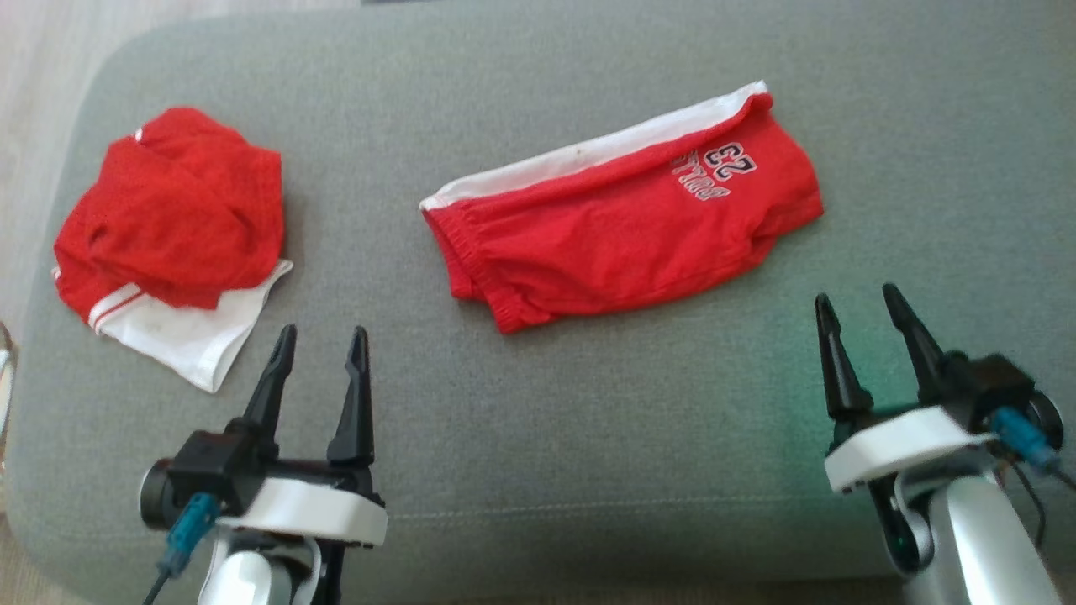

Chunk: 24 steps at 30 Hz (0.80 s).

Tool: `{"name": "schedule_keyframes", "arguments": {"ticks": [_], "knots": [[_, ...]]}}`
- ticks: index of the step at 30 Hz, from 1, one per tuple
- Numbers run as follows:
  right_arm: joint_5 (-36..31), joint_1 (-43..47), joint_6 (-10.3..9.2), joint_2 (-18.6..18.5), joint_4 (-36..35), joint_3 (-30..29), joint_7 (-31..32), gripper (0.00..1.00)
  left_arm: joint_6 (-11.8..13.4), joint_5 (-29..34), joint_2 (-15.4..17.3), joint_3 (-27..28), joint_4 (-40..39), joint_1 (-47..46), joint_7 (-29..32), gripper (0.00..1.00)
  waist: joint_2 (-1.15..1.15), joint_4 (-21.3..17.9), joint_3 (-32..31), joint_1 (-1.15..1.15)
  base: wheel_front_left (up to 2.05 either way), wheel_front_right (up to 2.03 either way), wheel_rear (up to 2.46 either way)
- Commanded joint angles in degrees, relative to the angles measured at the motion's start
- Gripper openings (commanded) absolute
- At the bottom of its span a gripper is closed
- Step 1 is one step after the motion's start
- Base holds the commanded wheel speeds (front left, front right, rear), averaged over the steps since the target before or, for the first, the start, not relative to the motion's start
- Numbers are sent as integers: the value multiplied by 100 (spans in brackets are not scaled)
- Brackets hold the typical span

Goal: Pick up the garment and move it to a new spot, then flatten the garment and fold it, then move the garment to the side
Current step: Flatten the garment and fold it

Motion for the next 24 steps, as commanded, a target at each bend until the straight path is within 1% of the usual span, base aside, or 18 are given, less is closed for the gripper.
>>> {"name": "schedule_keyframes", "arguments": {"ticks": [1, 3, 4, 8, 12, 16, 24], "knots": [[165, -331, -3, 21, -156, 121, 17, 100, -18, -22, 2, 171, -200, -303, -34, 100, 0, 36, 164, 0, 0, 0, 0], [491, -481, -3, 22, -108, 103, 95, 100, -34, -40, 2, 166, -214, -384, -34, 100, 0, 66, 292, 0, 0, 0, 0], [491, -481, -3, 22, -108, 103, 95, 100, -34, -40, 2, 166, -214, -384, -34, 100, 0, 66, 292, 0, 0, 0, 0], [1243, -846, -3, 22, 141, 28, 338, 100, -84, -54, 2, 122, -233, -570, -34, 100, 0, 155, 546, 0, 0, 0, 0], [2148, -1293, -3, 22, 657, -164, 730, 100, -133, -74, 2, 76, -238, -722, -34, 100, 0, 239, 791, 0, 0, 0, 0], [2780, -1740, -3, 22, 1221, -310, 1043, 100, -191, -72, 2, -30, -189, -849, -34, 100, 0, 365, 949, 0, 0, 0, 0], [3552, -2506, -3, 22, 2193, -531, 1457, 100, -127, -155, 2, -66, -358, -1003, -34, 100, 0, 608, 1126, 0, 0, 0, 0]]}}
